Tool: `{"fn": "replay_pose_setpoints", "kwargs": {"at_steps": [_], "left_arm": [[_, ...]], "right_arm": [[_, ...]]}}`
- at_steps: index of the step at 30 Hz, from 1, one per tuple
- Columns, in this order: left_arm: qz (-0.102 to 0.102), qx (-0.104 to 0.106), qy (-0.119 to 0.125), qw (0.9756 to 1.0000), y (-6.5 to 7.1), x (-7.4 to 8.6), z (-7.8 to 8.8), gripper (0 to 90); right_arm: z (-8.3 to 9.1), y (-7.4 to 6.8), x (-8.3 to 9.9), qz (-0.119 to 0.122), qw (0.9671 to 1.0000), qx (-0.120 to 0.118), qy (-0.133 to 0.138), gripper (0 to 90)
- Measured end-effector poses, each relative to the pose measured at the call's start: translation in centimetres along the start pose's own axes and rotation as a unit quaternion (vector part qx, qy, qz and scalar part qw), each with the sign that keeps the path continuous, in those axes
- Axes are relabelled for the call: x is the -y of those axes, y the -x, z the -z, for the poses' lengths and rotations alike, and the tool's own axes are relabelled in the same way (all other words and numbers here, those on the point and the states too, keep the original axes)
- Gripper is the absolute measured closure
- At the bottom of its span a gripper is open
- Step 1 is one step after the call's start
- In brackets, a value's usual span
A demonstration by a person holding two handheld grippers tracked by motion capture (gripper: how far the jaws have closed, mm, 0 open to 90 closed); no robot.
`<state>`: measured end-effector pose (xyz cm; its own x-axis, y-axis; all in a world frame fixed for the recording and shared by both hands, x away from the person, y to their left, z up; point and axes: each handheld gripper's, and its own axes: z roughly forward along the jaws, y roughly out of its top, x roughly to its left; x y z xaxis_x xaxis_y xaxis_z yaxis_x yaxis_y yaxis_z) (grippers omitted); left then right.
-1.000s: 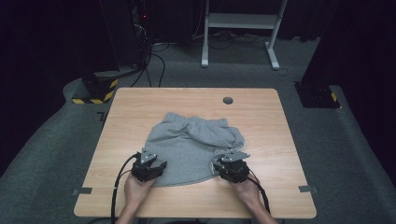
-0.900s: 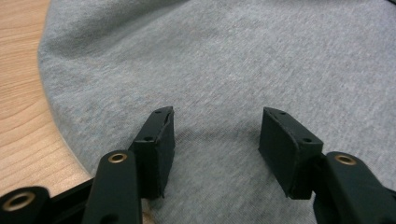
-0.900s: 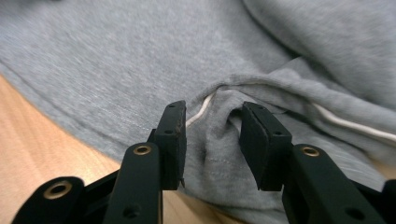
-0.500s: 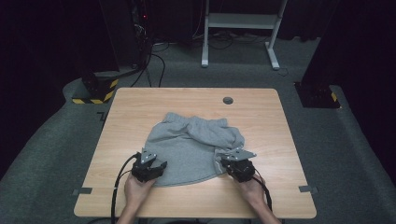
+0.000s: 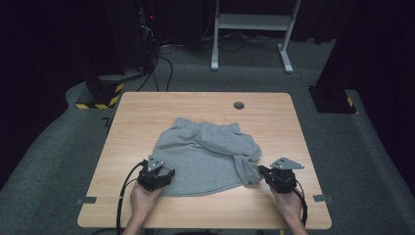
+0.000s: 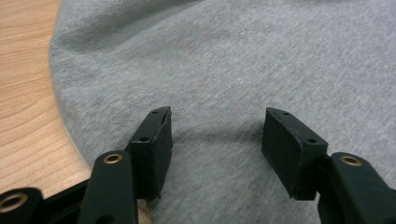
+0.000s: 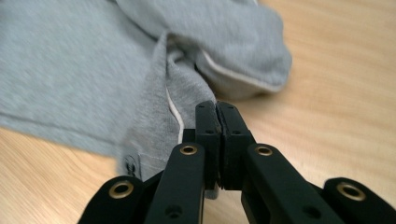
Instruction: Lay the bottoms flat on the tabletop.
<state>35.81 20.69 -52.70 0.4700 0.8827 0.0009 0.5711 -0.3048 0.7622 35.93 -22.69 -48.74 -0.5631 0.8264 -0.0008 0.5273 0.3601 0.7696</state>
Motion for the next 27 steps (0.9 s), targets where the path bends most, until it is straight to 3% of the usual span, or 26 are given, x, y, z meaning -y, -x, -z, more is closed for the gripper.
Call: {"fn": "replay_pose_setpoints", "kwargs": {"at_steps": [3, 7, 11, 15, 19, 23, 24, 27], "left_arm": [[0.0, 0.0, 0.0, 1.0, 0.0, 0.0, 0.0, 42.6], [0.0, -0.001, 0.0, 1.0, 0.0, 0.0, 0.0, 42.3], [0.0, -0.001, 0.0, 1.0, 0.0, 0.0, 0.0, 42.1], [0.001, -0.001, 0.0, 1.0, 0.0, 0.0, 0.0, 42.0], [0.001, -0.001, 0.0, 1.0, 0.0, 0.0, 0.0, 41.9], [0.001, -0.001, 0.0, 1.0, 0.0, 0.0, 0.0, 41.9], [0.001, -0.001, 0.0, 1.0, 0.0, 0.0, 0.0, 41.9], [0.0, -0.001, 0.0, 1.0, 0.0, 0.0, 0.0, 41.9]], "right_arm": [[-0.4, 0.1, 0.6, -0.013, 0.9998, -0.007, -0.012, 85.9], [0.4, -0.3, 0.2, -0.027, 0.999, -0.03, 0.02, 76.2], [1.0, -1.5, -0.9, -0.005, 0.998, -0.043, 0.045, 70.8], [-0.2, -2.9, -1.1, 0.017, 0.9979, -0.055, 0.029, 66.6], [-1.9, -3.6, -0.8, 0.004, 0.9977, -0.066, 0.012, 63.9], [-2.3, -3.8, -1.0, 0.009, 0.9981, -0.06, 0.01, 73.6], [-2.1, -3.6, -1.2, 0.012, 0.9984, -0.054, 0.008, 83.1], [-1.7, -3.3, -1.3, 0.014, 0.9988, -0.046, 0.011, 84.6]]}}
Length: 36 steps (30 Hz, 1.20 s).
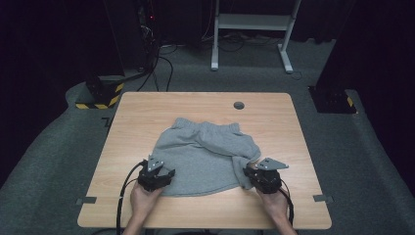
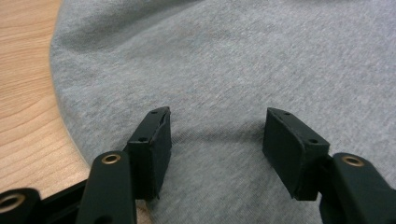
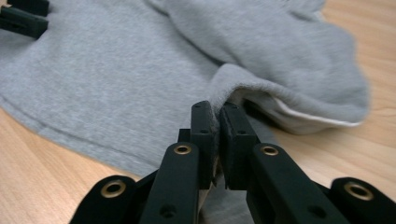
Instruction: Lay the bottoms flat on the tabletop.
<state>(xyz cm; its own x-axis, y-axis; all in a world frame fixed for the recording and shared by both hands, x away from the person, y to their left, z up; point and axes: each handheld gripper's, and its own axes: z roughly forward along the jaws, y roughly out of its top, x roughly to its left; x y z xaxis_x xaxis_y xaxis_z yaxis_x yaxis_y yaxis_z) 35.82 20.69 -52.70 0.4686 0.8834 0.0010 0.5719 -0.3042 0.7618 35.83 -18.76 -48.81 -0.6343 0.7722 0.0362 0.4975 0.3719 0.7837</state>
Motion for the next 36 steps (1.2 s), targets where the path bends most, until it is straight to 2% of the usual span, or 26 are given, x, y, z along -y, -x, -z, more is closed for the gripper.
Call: {"fn": "replay_pose_setpoints", "kwargs": {"at_steps": [4, 9, 12, 14, 15, 16, 18, 19, 21, 24, 26, 27, 28, 29, 32, 36], "left_arm": [[0.0, 0.0, 0.0, 1.0, 0.0, 0.0, 0.0, 41.8], [0.0, 0.0, 0.0, 1.0, 0.0, 0.0, 0.0, 41.7], [0.0, 0.0, 0.0, 1.0, 0.0, 0.0, 0.0, 41.6], [0.0, 0.0, 0.0, 1.0, 0.0, 0.0, 0.0, 41.6], [0.0, 0.0, 0.0, 1.0, 0.0, 0.0, 0.0, 41.6], [0.0, 0.0, 0.0, 1.0, 0.0, 0.0, 0.0, 41.6], [0.0, -0.001, 0.0, 1.0, 0.0, 0.0, 0.0, 41.6], [0.0, -0.001, 0.0, 1.0, 0.0, 0.0, 0.0, 41.6], [0.0, -0.001, 0.0, 1.0, 0.0, 0.0, 0.0, 41.7], [0.0, -0.001, 0.0, 1.0, 0.0, 0.0, 0.0, 41.9], [0.001, -0.001, 0.0, 1.0, 0.0, 0.0, 0.0, 42.6], [0.0, -0.001, 0.0, 1.0, 0.0, 0.0, 0.0, 43.4], [0.0, -0.001, 0.0, 1.0, 0.0, 0.0, 0.0, 44.1], [0.0, 0.0, 0.001, 1.0, 0.0, 0.0, 0.0, 44.8], [0.0, 0.001, 0.002, 1.0, 0.0, 0.0, 0.0, 47.2], [-0.001, 0.001, 0.002, 1.0, -0.1, 0.0, 0.1, 53.0]], "right_arm": [[1.9, 1.4, -0.3, -0.002, 0.9995, 0.027, 0.014, 84.9], [3.6, 3.2, -0.3, -0.019, 0.998, 0.058, 0.019, 84.8], [3.6, 4.3, 0.4, -0.027, 0.9964, 0.081, 0.001, 84.8], [3.5, 4.7, 0.7, -0.033, 0.9957, 0.086, -0.006, 84.7], [3.2, 5.4, 1.5, -0.045, 0.9946, 0.091, -0.022, 84.2], [3.0, 5.7, 1.8, -0.055, 0.994, 0.089, -0.031, 82.7], [2.9, 5.9, 2.3, -0.065, 0.993, 0.092, -0.034, 73.8], [2.9, 5.9, 2.3, -0.065, 0.993, 0.092, -0.034, 73.8], [3.4, 5.4, 2.1, -0.067, 0.9931, 0.096, -0.012, 69.1], [4.0, 4.2, 1.1, -0.047, 0.9947, 0.09, 0.016, 68.8], [4.0, 3.6, 0.7, -0.04, 0.9954, 0.085, 0.021, 69.0], [3.5, 2.6, 0.0, -0.024, 0.9972, 0.066, 0.024, 69.5], [3.5, 2.6, 0.0, -0.024, 0.9972, 0.066, 0.024, 69.5], [2.5, 1.6, -0.5, -0.009, 0.9989, 0.043, 0.016, 69.7], [0.2, 0.3, -0.8, 0.015, 0.9996, 0.022, -0.006, 70.4], [-2.6, -0.2, -0.7, 0.015, 0.9992, 0.009, -0.035, 70.9]]}}
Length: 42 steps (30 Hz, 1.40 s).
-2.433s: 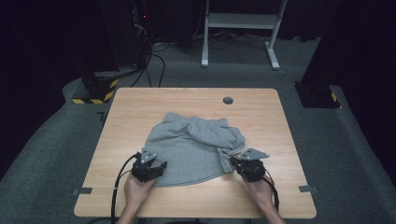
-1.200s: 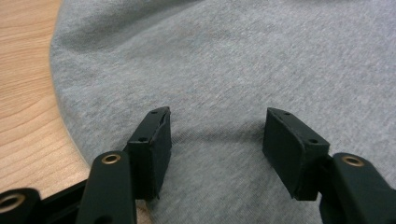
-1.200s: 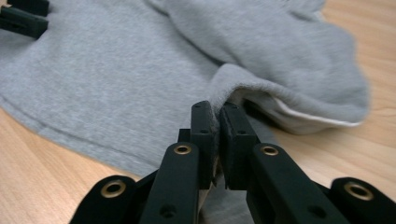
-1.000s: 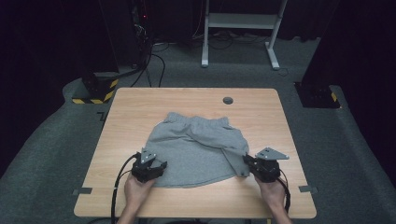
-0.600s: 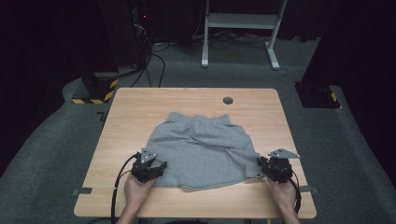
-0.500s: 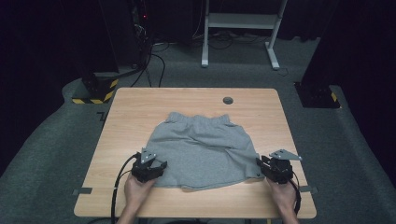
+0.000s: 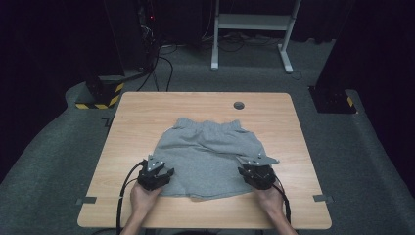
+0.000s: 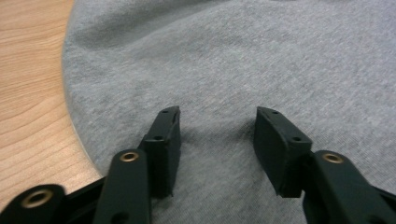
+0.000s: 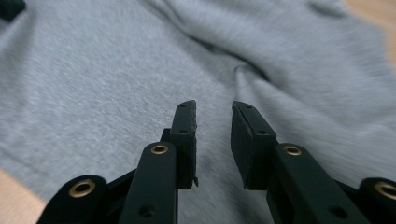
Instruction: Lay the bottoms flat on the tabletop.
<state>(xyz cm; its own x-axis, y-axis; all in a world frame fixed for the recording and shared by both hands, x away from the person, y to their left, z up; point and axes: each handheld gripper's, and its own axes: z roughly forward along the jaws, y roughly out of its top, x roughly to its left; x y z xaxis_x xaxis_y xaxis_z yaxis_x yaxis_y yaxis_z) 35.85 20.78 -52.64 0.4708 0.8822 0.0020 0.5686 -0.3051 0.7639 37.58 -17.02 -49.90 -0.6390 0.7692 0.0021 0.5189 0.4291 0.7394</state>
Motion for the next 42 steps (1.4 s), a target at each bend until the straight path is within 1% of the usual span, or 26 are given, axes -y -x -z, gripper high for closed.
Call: {"fn": "replay_pose_setpoints", "kwargs": {"at_steps": [3, 4, 5, 7, 9, 11, 12, 13, 15, 16, 17, 19, 21, 23, 25, 28, 29, 30, 32, 33, 35, 38, 40, 41, 42], "left_arm": [[0.002, 0.003, -0.003, 1.0, -0.1, 0.0, 0.2, 62.3], [0.002, 0.003, -0.003, 1.0, -0.1, 0.0, 0.2, 66.3], [0.002, 0.005, -0.009, 0.9999, -0.3, -0.1, 0.4, 70.1], [0.001, 0.007, -0.013, 0.9999, -0.4, -0.1, 0.5, 75.0], [0.0, 0.007, -0.019, 0.9998, -0.3, -0.1, 0.7, 79.1], [-0.002, 0.008, -0.022, 0.9997, -0.3, 0.0, 0.8, 82.7], [-0.002, 0.008, -0.022, 0.9997, -0.3, 0.0, 0.8, 84.0], [-0.002, 0.009, -0.026, 0.9996, -0.3, -0.1, 0.9, 84.5], [-0.001, 0.01, -0.028, 0.9995, -0.3, -0.1, 1.0, 84.6], [0.004, 0.012, -0.027, 0.9996, -0.3, -0.1, 1.1, 83.5], [0.006, 0.015, -0.025, 0.9996, -0.2, -0.1, 1.2, 80.4], [0.015, 0.026, -0.024, 0.9993, -0.1, -0.3, 1.1, 71.1], [0.013, 0.026, -0.026, 0.9992, 0.1, -0.6, 0.9, 62.6], [0.01, 0.025, -0.028, 0.9992, 0.2, -0.7, 0.7, 58.0], [0.004, 0.023, -0.037, 0.9991, 0.4, -1.0, 0.3, 57.8], [0.004, 0.022, -0.039, 0.999, 0.5, -1.1, 0.2, 59.3], [0.003, 0.021, -0.04, 0.999, 0.4, -1.0, 0.2, 60.0], [0.001, 0.02, -0.041, 0.9989, 0.3, -1.0, 0.3, 60.4], [0.0, 0.019, -0.041, 0.999, 0.3, -0.9, 0.3, 60.8], [-0.005, 0.017, -0.042, 0.999, 0.3, -0.8, 0.5, 60.9], [-0.01, 0.017, -0.045, 0.9988, 0.2, -0.6, 0.8, 61.3], [-0.009, 0.02, -0.048, 0.9986, 0.0, -0.2, 1.4, 62.5], [-0.006, 0.022, -0.049, 0.9985, 0.0, -0.1, 1.5, 63.8], [-0.008, 0.023, -0.052, 0.9984, 0.0, 0.0, 1.7, 64.2], [-0.01, 0.022, -0.053, 0.9983, 0.0, -0.1, 1.7, 64.9]], "right_arm": [[-1.1, -0.2, 0.1, 0.005, 0.9998, 0.003, -0.021, 72.7], [-1.1, -0.2, 0.1, 0.005, 0.9998, 0.003, -0.021, 72.7], [-1.4, -0.5, 0.3, 0.015, 0.9994, 0.002, -0.031, 76.8], [-1.5, -1.0, 0.6, 0.028, 0.9986, 0.001, -0.045, 80.9], [-1.3, -1.4, 0.8, 0.038, 0.9983, -0.007, -0.044, 84.7], [-1.0, -1.7, 1.0, 0.046, 0.9977, -0.015, -0.047, 85.9], [-1.0, -1.7, 1.0, 0.046, 0.9977, -0.015, -0.047, 85.9], [-0.8, -2.1, 1.1, 0.051, 0.9972, -0.023, -0.049, 86.3], [-0.7, -2.3, 1.1, 0.056, 0.9968, -0.027, -0.051, 86.3], [-0.4, -2.5, 1.2, 0.057, 0.9967, -0.03, -0.048, 86.9], [-0.3, -2.4, 1.2, 0.057, 0.997, -0.031, -0.042, 86.4], [0.0, -2.2, 0.9, 0.051, 0.9979, -0.025, -0.031, 83.5], [0.0, -1.7, 0.6, 0.043, 0.9985, -0.019, -0.027, 80.2], [-0.1, -1.4, 0.4, 0.035, 0.9989, -0.015, -0.028, 79.1], [-0.5, -1.1, 0.4, 0.033, 0.9989, -0.012, -0.032, 78.9], [-0.8, -1.0, 0.5, 0.032, 0.9986, -0.012, -0.04, 78.8], [-1.0, -1.1, 0.8, 0.036, 0.9981, -0.012, -0.048, 78.8], [-1.0, -1.2, 1.0, 0.039, 0.9981, -0.011, -0.047, 78.8], [-0.9, -1.2, 1.1, 0.036, 0.9983, -0.012, -0.045, 78.8], [-0.7, -1.2, 1.3, 0.031, 0.9983, -0.016, -0.046, 78.7], [-0.4, -1.3, 1.6, 0.03, 0.9985, -0.019, -0.043, 78.1], [0.1, -1.6, 2.1, 0.039, 0.9979, -0.027, -0.043, 77.5], [0.3, -1.7, 2.2, 0.041, 0.9977, -0.031, -0.044, 77.0], [0.6, -1.8, 2.4, 0.044, 0.9973, -0.036, -0.046, 76.0], [0.7, -1.8, 2.3, 0.044, 0.9975, -0.034, -0.043, 75.5]]}}
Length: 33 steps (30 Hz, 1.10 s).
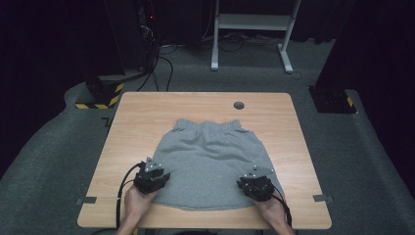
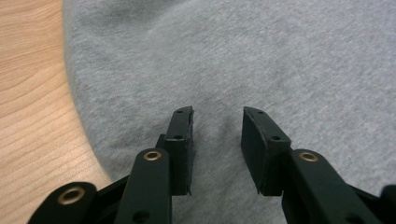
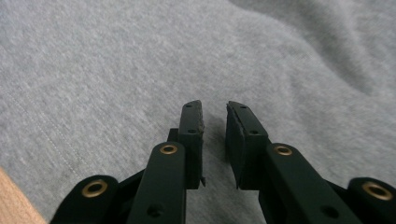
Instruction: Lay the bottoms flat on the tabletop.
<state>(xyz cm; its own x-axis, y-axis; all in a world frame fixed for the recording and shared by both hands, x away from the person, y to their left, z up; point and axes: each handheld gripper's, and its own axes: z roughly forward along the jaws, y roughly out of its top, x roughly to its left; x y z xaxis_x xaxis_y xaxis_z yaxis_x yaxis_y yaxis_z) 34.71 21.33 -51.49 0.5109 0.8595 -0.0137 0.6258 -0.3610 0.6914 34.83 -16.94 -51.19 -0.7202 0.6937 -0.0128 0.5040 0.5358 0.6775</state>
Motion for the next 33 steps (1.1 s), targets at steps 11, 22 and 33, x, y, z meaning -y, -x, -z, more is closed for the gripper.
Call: {"fn": "replay_pose_setpoints", "kwargs": {"at_steps": [11, 22, 33], "left_arm": [[-0.013, 0.017, -0.006, 0.9998, 0.4, 0.3, 0.4, 85.3], [-0.006, 0.035, 0.021, 0.9991, 1.1, -1.0, 0.2, 61.7], [0.024, 0.037, 0.035, 0.9984, 1.2, -2.1, -2.6, 49.7]], "right_arm": [[-0.7, 0.4, -0.5, -0.003, 0.9999, 0.016, 0.0, 82.0], [0.8, 1.9, -0.5, -0.026, 0.9986, 0.023, 0.04, 72.2], [0.2, 7.6, -2.3, -0.089, 0.9897, 0.096, 0.059, 74.6]]}}
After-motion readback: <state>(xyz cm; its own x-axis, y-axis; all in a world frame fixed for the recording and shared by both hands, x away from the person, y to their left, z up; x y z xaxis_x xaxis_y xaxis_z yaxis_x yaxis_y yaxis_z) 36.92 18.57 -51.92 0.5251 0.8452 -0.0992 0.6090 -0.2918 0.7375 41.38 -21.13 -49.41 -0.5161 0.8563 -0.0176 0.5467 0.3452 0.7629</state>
